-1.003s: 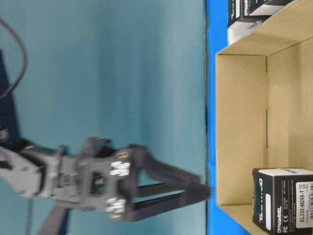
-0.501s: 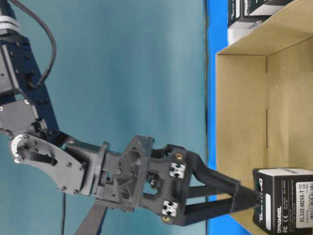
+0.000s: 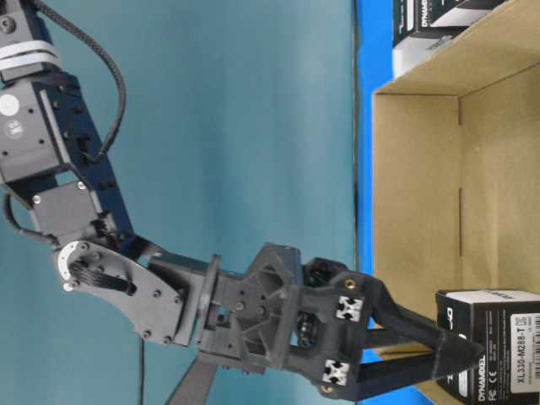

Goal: Pick the box from inside the cardboard box.

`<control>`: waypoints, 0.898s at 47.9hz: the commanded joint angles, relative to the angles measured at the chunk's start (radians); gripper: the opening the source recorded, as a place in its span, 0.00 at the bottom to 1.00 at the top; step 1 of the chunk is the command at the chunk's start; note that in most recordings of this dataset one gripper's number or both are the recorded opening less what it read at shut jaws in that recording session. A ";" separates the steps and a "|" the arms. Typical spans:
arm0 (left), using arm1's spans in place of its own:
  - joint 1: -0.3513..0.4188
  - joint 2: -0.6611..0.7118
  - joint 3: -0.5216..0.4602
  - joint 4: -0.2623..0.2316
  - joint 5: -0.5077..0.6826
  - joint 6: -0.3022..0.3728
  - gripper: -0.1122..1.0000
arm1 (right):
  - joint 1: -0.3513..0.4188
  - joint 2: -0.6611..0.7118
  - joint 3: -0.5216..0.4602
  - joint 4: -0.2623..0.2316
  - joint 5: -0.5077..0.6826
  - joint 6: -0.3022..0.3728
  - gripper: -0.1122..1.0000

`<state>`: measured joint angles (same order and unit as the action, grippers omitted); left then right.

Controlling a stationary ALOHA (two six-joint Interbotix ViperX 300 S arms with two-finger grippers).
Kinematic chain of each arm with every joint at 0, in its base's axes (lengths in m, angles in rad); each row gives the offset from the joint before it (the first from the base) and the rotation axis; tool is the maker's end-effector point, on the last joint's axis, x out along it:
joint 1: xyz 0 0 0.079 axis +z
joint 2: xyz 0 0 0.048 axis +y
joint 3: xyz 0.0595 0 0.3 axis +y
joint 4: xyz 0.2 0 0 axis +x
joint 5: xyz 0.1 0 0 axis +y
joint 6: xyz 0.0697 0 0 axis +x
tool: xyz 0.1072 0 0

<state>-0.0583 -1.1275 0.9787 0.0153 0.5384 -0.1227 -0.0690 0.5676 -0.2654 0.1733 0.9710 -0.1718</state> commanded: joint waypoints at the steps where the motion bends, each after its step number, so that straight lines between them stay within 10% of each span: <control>1: -0.002 0.014 -0.028 0.002 -0.009 -0.002 0.06 | 0.003 0.018 -0.002 -0.002 -0.015 -0.003 0.99; 32: 0.000 0.018 -0.023 0.003 -0.009 0.000 0.06 | 0.015 0.055 0.017 -0.002 -0.040 -0.005 0.97; 43: 0.000 0.018 -0.023 0.003 -0.009 0.000 0.06 | 0.040 0.046 0.020 0.000 -0.054 -0.005 0.64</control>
<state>-0.0568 -1.1213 0.9787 0.0153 0.5384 -0.1227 -0.0460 0.6182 -0.2408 0.1703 0.9296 -0.1749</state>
